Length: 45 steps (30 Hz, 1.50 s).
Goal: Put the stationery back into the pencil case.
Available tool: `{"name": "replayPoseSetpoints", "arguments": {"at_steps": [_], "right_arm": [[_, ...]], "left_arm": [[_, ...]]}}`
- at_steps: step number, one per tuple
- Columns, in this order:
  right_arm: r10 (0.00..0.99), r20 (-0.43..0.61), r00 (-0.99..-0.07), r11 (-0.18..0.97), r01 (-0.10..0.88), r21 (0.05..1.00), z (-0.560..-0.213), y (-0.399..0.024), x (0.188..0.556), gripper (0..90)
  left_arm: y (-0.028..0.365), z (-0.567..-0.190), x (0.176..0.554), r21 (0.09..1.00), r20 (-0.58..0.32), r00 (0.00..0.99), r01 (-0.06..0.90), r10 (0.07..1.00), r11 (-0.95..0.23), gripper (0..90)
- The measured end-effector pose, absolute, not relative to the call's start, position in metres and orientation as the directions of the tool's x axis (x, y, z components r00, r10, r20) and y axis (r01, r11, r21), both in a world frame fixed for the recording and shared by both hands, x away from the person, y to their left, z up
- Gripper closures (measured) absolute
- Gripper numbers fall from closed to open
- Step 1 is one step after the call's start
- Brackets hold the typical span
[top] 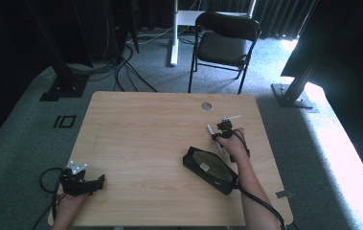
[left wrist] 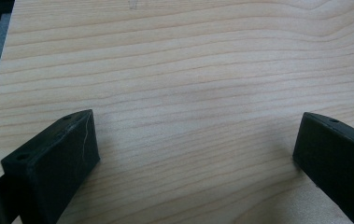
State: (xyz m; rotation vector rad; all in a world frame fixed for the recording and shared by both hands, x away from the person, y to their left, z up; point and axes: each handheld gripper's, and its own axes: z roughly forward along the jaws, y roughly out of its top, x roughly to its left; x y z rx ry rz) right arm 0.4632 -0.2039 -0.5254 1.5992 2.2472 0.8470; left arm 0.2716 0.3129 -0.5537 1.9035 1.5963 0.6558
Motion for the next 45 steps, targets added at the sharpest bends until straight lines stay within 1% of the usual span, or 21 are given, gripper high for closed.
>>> {"name": "replayPoseSetpoints", "arguments": {"at_steps": [12, 18, 20, 30, 33, 40, 45], "right_arm": [[0.913, 0.143, -0.382, 0.222, 0.759, 0.612, -0.513, -0.228, 0.449, 78.4], [0.901, 0.146, -0.409, 0.239, 0.748, 0.620, -0.505, -0.235, 0.440, 78.4], [0.898, 0.145, -0.415, 0.238, 0.737, 0.633, -0.498, -0.239, 0.434, 78.4], [0.887, 0.144, -0.438, 0.248, 0.716, 0.653, -0.482, -0.248, 0.421, 78.4], [0.885, 0.135, -0.446, 0.249, 0.697, 0.672, -0.475, -0.251, 0.414, 78.4], [0.862, 0.149, -0.484, 0.255, 0.669, 0.698, -0.464, -0.251, 0.403, 78.4], [0.836, 0.149, -0.529, 0.274, 0.637, 0.721, -0.450, -0.247, 0.390, 78.4]], "left_arm": [[0.313, -0.554, 0.272, 0.693, 0.012, 0.169, 0.709, 0.986, -0.130, 0.4], [0.313, -0.554, 0.272, 0.693, 0.012, 0.168, 0.709, 0.986, -0.130, 0.4], [0.313, -0.554, 0.272, 0.693, 0.012, 0.169, 0.709, 0.986, -0.130, 0.4], [0.313, -0.554, 0.272, 0.693, 0.012, 0.169, 0.709, 0.986, -0.130, 0.4], [0.313, -0.554, 0.272, 0.693, 0.012, 0.168, 0.709, 0.986, -0.130, 0.4], [0.313, -0.554, 0.272, 0.693, 0.012, 0.169, 0.709, 0.986, -0.130, 0.4], [0.313, -0.554, 0.272, 0.693, 0.012, 0.169, 0.709, 0.986, -0.130, 0.4]]}}
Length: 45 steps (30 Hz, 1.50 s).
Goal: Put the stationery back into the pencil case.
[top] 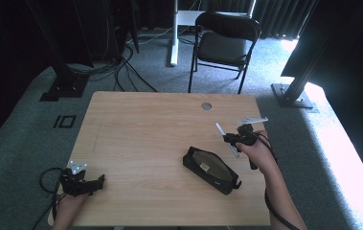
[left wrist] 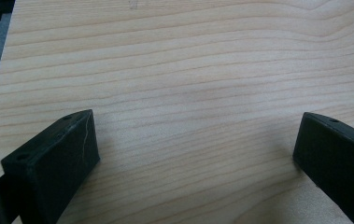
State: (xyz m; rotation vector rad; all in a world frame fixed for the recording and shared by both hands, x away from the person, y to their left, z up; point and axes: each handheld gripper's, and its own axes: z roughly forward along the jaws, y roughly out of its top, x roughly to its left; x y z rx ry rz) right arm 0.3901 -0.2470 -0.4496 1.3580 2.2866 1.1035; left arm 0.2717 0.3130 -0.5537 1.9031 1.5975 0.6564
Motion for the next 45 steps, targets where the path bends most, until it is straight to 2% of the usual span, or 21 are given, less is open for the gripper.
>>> {"name": "replayPoseSetpoints", "arguments": {"at_steps": [14, 19, 24, 45], "right_arm": [[0.776, 0.152, -0.612, 0.309, 0.580, 0.754, -0.438, -0.236, 0.364, 78.4], [0.718, 0.156, -0.679, 0.349, 0.544, 0.763, -0.436, -0.226, 0.351, 78.4], [0.695, 0.162, -0.701, 0.360, 0.534, 0.765, -0.438, -0.221, 0.344, 78.3], [0.619, 0.110, -0.778, 0.530, 0.517, 0.672, -0.464, -0.197, 0.337, 78.3]], "left_arm": [[0.313, -0.554, 0.272, 0.693, 0.012, 0.169, 0.709, 0.986, -0.130, 0.4], [0.313, -0.554, 0.272, 0.693, 0.012, 0.169, 0.709, 0.986, -0.130, 0.4], [0.313, -0.554, 0.272, 0.693, 0.012, 0.169, 0.709, 0.986, -0.130, 0.5], [0.313, -0.554, 0.272, 0.693, 0.012, 0.168, 0.709, 0.986, -0.130, 0.4]]}}
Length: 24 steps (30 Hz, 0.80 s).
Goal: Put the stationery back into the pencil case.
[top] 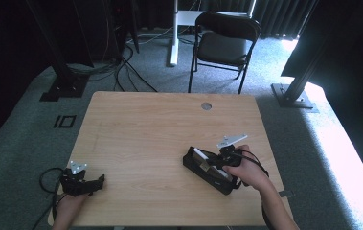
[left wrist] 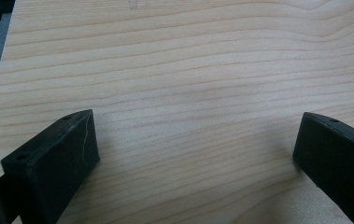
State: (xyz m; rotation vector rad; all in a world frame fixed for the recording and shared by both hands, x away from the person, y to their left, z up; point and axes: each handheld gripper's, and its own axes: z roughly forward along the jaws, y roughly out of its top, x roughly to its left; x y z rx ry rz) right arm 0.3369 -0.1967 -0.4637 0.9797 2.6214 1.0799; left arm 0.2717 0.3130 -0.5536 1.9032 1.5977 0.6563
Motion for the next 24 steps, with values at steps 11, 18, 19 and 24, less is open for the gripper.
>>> {"name": "replayPoseSetpoints", "arguments": {"at_steps": [11, 18, 19, 24], "right_arm": [[0.597, 0.085, -0.798, 0.611, 0.521, 0.596, -0.478, -0.185, 0.338, 78.3], [0.585, 0.065, -0.808, 0.643, 0.512, 0.569, -0.483, -0.178, 0.341, 78.4], [0.586, 0.060, -0.808, 0.651, 0.514, 0.558, -0.484, -0.176, 0.341, 78.3], [0.589, 0.058, -0.806, 0.661, 0.522, 0.539, -0.486, -0.173, 0.345, 78.3]], "left_arm": [[0.313, -0.554, 0.272, 0.693, 0.012, 0.169, 0.709, 0.986, -0.130, 0.4], [0.313, -0.554, 0.272, 0.693, 0.012, 0.168, 0.709, 0.986, -0.130, 0.4], [0.313, -0.554, 0.272, 0.693, 0.012, 0.169, 0.709, 0.986, -0.130, 0.4], [0.313, -0.554, 0.272, 0.693, 0.012, 0.169, 0.709, 0.986, -0.130, 0.4]]}}
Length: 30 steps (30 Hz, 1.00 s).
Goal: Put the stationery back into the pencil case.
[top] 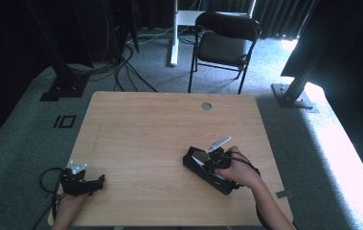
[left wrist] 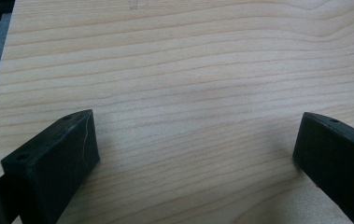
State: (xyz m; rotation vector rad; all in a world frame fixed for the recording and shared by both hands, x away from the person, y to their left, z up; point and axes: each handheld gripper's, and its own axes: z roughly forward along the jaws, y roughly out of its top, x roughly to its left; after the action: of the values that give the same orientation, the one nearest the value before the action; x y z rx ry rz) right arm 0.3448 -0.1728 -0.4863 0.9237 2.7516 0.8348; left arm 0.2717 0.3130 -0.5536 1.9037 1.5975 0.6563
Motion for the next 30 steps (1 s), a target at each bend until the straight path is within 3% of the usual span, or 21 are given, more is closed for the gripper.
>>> {"name": "replayPoseSetpoints", "arguments": {"at_steps": [12, 30], "right_arm": [[0.579, 0.059, -0.813, 0.686, 0.525, 0.504, -0.491, -0.168, 0.346, 74.4], [0.614, 0.101, -0.783, 0.538, 0.510, 0.671, -0.454, -0.193, 0.347, 67.6]], "left_arm": [[0.313, -0.554, 0.272, 0.693, 0.012, 0.169, 0.709, 0.986, -0.130, 0.4], [0.313, -0.554, 0.272, 0.693, 0.012, 0.169, 0.709, 0.986, -0.130, 0.4]]}}
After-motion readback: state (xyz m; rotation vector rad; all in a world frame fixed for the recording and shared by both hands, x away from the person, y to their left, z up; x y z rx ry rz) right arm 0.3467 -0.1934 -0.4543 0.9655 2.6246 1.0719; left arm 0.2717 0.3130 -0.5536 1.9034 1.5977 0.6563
